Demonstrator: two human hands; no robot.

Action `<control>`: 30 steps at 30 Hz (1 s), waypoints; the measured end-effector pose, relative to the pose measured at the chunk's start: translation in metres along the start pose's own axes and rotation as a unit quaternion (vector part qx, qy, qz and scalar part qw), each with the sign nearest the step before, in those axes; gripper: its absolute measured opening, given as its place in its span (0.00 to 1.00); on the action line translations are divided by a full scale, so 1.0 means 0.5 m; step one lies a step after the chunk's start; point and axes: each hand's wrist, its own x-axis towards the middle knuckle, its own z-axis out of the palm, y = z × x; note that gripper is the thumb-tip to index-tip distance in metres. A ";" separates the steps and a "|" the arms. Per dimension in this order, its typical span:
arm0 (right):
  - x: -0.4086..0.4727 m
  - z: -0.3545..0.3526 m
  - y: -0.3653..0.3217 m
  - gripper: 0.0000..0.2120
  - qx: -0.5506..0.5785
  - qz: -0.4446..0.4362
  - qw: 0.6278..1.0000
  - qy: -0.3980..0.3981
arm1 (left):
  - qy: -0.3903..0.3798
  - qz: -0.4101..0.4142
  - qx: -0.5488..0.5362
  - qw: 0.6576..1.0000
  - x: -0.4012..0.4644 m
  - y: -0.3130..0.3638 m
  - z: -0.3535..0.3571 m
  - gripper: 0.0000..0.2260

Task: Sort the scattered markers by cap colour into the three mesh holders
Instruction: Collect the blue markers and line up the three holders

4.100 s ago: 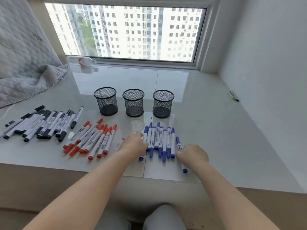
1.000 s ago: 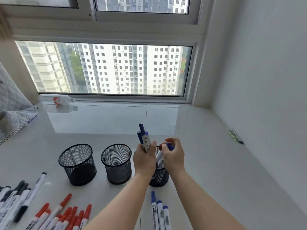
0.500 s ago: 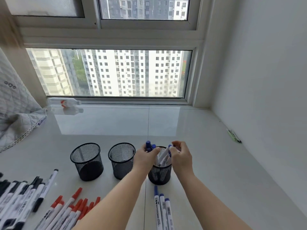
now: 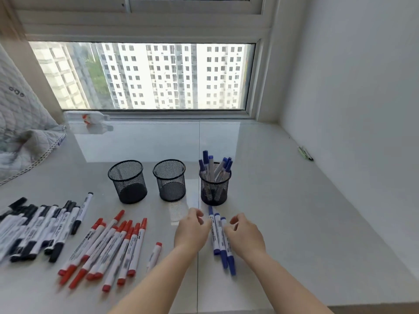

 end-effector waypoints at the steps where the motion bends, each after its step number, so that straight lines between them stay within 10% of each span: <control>1: -0.005 0.003 0.002 0.13 -0.017 -0.002 1.000 -0.003 | -0.006 -0.005 0.019 1.000 -0.004 -0.002 0.005 0.10; 18: -0.004 -0.014 -0.008 0.21 -0.190 -0.029 0.975 -0.115 | -0.037 0.034 0.209 0.977 -0.018 0.000 0.004 0.15; 21: 0.002 -0.042 -0.007 0.07 -0.051 0.032 0.991 -0.117 | -0.056 0.007 0.115 0.992 -0.012 -0.004 -0.028 0.13; 30: 0.131 -0.192 -0.122 0.07 0.329 -0.012 0.940 0.090 | 0.122 0.059 -0.128 0.982 0.082 0.112 -0.143 0.10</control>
